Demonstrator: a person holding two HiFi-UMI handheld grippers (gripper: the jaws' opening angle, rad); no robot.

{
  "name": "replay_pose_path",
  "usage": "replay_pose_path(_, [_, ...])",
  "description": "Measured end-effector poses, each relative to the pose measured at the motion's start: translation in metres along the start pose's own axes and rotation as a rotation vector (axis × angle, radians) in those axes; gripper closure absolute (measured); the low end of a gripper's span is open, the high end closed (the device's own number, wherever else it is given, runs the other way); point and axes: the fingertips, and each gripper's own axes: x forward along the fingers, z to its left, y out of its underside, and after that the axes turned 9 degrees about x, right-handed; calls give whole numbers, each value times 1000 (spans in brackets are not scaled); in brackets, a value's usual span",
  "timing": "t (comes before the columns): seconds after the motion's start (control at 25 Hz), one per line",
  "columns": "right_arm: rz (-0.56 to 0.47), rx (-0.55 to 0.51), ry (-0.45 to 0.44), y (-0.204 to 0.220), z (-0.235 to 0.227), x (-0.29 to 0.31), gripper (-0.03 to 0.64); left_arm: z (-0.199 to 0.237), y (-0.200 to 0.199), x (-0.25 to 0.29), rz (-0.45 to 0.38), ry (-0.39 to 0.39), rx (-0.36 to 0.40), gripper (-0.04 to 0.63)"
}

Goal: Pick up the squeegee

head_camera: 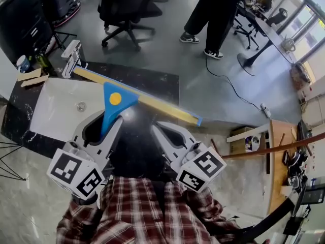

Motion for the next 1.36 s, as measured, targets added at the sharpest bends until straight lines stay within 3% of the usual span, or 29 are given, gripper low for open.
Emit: replay_pose_path(1.36, [18,7,-39,3,6,1,606,2,14,5,42,-4,1,456])
